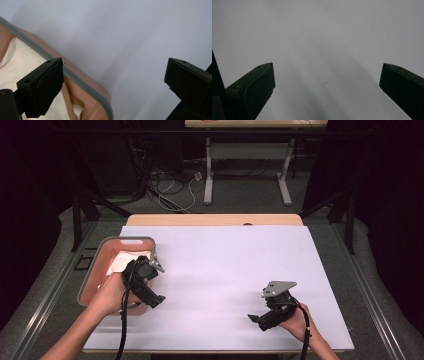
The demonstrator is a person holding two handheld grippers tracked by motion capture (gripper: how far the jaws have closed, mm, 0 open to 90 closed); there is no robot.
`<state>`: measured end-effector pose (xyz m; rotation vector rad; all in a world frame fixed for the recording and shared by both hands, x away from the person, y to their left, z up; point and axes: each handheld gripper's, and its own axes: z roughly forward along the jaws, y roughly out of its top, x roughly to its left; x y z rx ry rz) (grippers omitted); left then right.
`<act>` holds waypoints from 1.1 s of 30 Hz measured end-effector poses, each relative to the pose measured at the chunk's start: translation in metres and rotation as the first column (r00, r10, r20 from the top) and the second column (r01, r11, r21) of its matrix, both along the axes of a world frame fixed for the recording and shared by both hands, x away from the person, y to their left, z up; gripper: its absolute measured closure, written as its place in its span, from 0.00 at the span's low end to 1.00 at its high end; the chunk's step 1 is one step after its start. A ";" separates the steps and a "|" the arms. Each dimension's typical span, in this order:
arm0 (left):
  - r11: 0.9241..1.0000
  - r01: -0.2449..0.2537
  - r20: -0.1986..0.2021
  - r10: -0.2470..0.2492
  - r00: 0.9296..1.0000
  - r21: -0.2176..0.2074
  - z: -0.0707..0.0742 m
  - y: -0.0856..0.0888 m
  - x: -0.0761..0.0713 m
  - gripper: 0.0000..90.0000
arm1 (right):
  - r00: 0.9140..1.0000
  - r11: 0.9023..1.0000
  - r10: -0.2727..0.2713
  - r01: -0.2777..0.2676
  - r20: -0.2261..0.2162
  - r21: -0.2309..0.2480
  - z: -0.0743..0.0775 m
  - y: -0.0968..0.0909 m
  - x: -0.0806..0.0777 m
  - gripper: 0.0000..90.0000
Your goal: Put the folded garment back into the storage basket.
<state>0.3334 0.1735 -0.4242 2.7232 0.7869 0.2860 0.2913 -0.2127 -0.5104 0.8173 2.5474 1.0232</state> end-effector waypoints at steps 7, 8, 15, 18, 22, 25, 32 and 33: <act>0.999 0.033 0.005 -0.033 0.999 -0.022 -0.010 -0.010 -0.011 0.01 | 1.000 1.000 0.008 -0.008 -0.015 -0.006 -0.002 0.000 -0.003 0.00; 0.999 0.037 0.006 -0.037 0.999 -0.025 -0.012 -0.011 -0.013 0.01 | 1.000 1.000 0.009 -0.009 -0.013 -0.013 -0.003 0.000 -0.003 0.00; 0.997 0.064 0.016 -0.064 0.998 -0.051 -0.025 -0.018 -0.026 0.00 | 1.000 1.000 0.010 -0.011 -0.015 -0.015 -0.005 -0.002 -0.005 0.00; 0.996 0.071 0.018 -0.070 0.997 -0.057 -0.030 -0.020 -0.030 0.00 | 1.000 1.000 0.011 -0.011 -0.023 -0.015 -0.006 -0.003 -0.006 0.00; 0.995 0.077 0.017 -0.076 0.997 -0.063 -0.037 -0.021 -0.036 0.00 | 1.000 1.000 0.004 -0.004 -0.025 -0.017 -0.007 -0.004 -0.008 0.00; 0.994 0.080 0.024 -0.079 0.997 -0.069 -0.041 -0.020 -0.039 0.00 | 1.000 1.000 -0.001 0.000 -0.027 -0.025 -0.008 -0.005 -0.010 0.00; 0.993 0.082 0.030 -0.080 0.996 -0.080 -0.051 -0.019 -0.046 0.00 | 1.000 1.000 -0.010 0.010 -0.022 -0.020 -0.011 -0.007 -0.015 0.00; 0.993 0.079 0.032 -0.076 0.997 -0.085 -0.053 -0.018 -0.047 0.00 | 1.000 1.000 -0.005 0.005 -0.019 -0.025 -0.011 -0.008 -0.015 0.00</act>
